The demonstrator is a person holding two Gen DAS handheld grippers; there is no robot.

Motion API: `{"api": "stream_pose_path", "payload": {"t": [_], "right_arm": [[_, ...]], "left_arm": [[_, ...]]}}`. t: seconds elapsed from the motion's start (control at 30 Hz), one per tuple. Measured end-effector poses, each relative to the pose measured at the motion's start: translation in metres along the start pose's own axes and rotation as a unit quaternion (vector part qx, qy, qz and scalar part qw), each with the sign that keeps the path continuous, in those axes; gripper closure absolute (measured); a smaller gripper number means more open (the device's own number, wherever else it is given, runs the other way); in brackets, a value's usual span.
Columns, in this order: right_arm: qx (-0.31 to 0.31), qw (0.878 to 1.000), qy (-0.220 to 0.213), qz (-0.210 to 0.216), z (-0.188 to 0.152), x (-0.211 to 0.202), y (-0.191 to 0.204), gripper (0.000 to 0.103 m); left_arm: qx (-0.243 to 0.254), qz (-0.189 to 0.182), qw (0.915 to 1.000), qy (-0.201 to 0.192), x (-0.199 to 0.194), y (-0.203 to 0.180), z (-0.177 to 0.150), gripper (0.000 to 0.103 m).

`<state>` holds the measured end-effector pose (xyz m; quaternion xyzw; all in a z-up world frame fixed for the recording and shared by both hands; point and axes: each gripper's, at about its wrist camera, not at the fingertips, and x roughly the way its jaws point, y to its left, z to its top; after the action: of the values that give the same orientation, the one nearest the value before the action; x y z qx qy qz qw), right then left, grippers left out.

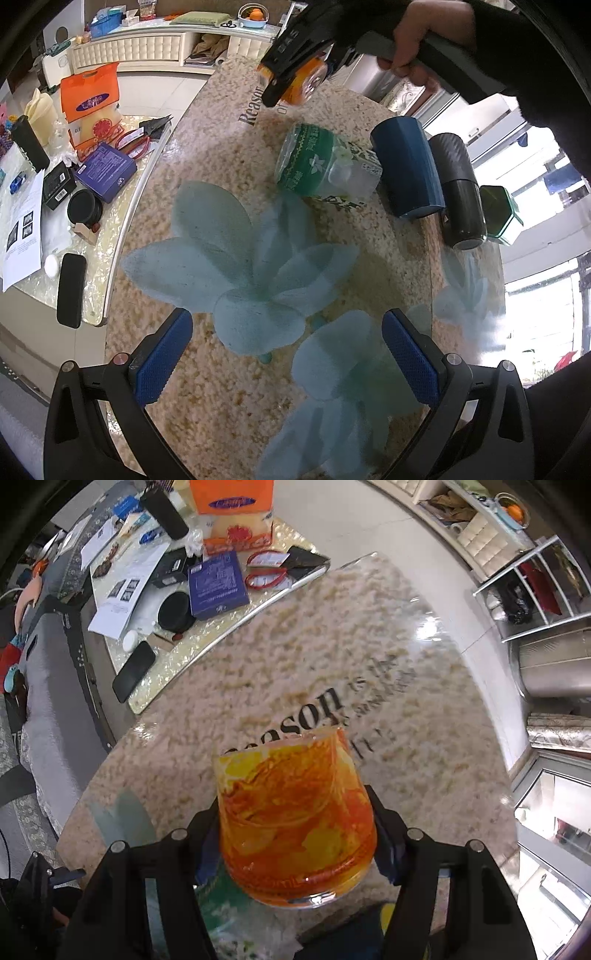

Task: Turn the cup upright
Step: 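Close the right gripper around the orange cup's body, then lift the orange cup with the right gripper and carry it over the table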

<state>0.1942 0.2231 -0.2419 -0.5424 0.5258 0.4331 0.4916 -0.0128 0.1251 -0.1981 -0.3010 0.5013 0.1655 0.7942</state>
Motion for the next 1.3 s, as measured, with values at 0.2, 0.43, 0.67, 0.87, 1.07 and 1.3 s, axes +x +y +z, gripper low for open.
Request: {"api": "stream_pose_path", "payload": {"t": [0.2,0.43,0.67,0.87,1.07,1.3], "right_arm": [[0.036,0.999,-0.034,0.011,-0.045,-0.059,-0.008,0.039],[0.119,0.99,-0.068,0.01,-0.153,-0.118,-0.007,0.039],[0.249,0.963,-0.101,0.016,-0.291,-0.137,0.009,0.038],[0.366,0.924,-0.096,0.055,-0.383,-0.09,0.046,0.038],[0.438,0.888,-0.085,0.108,-0.42,-0.022,0.083,0.038],[0.447,0.887,-0.059,0.105,-0.401,0.014,0.106,0.038]], "left_arm": [[0.032,-0.008,0.9994,-0.007,-0.015,-0.014,0.001,0.0],[0.078,-0.023,0.9966,-0.014,-0.035,-0.033,-0.001,0.0],[0.137,-0.03,0.99,-0.015,-0.042,-0.055,-0.012,0.0],[0.154,-0.014,0.9879,-0.002,-0.036,-0.064,-0.024,0.0],[0.175,0.003,0.9844,0.02,-0.025,-0.066,-0.04,0.0],[0.165,0.018,0.9853,0.039,-0.016,-0.061,-0.053,0.0]]}}
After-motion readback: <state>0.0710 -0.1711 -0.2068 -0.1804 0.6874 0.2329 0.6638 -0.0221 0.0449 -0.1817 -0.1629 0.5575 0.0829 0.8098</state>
